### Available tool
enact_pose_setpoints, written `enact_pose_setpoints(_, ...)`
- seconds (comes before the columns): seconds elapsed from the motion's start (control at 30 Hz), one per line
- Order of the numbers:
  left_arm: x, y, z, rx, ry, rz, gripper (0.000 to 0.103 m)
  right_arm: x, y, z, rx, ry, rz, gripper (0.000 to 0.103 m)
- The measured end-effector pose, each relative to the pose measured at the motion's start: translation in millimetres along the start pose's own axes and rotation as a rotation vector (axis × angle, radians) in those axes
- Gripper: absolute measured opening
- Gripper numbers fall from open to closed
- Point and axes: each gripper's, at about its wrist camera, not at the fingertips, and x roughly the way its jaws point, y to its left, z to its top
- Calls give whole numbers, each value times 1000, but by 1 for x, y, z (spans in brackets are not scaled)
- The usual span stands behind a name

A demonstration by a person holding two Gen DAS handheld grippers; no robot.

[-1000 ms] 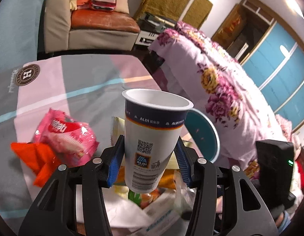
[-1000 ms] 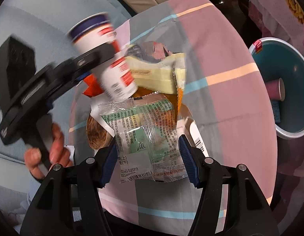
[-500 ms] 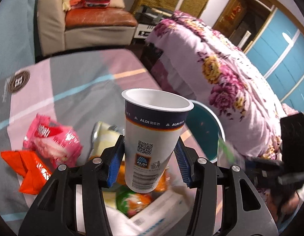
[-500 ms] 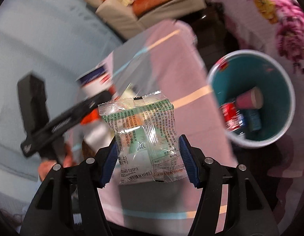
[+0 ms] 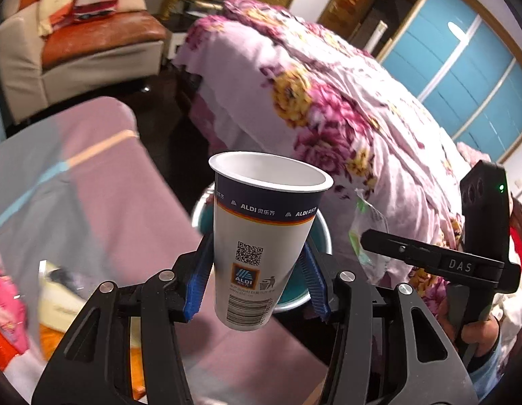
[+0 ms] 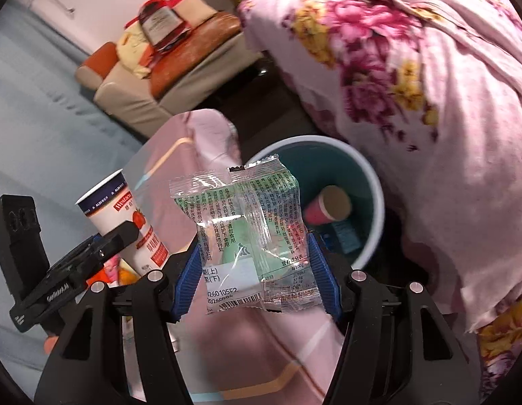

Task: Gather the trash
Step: 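Carry the white cup and snack packet over the bin and open the left gripper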

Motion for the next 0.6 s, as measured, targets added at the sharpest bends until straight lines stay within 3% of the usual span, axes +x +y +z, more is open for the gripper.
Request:
enact_pose_setpoints(0.17,30,-16,-1,8,45,-1,55,2,-22,5,16,-3,-26,58)
enact_pose_setpoints(0.23,36,-17,-2,0,55,6,71,2,-27,5,22,-4,-27,58)
enact_pose_setpoints(0.3,38,-16,-3,-7,52,20,78,2,-31,5,27,-5,-29,58)
enact_pose_setpoints(0.5,39,-8,-6,-21,59,39,79,5,-36,5,33,2,-32,58)
enact_pose_setpoints(0.6,37,-5,-10,-26,63,44,85,10,-34,4,33,8,-38,58)
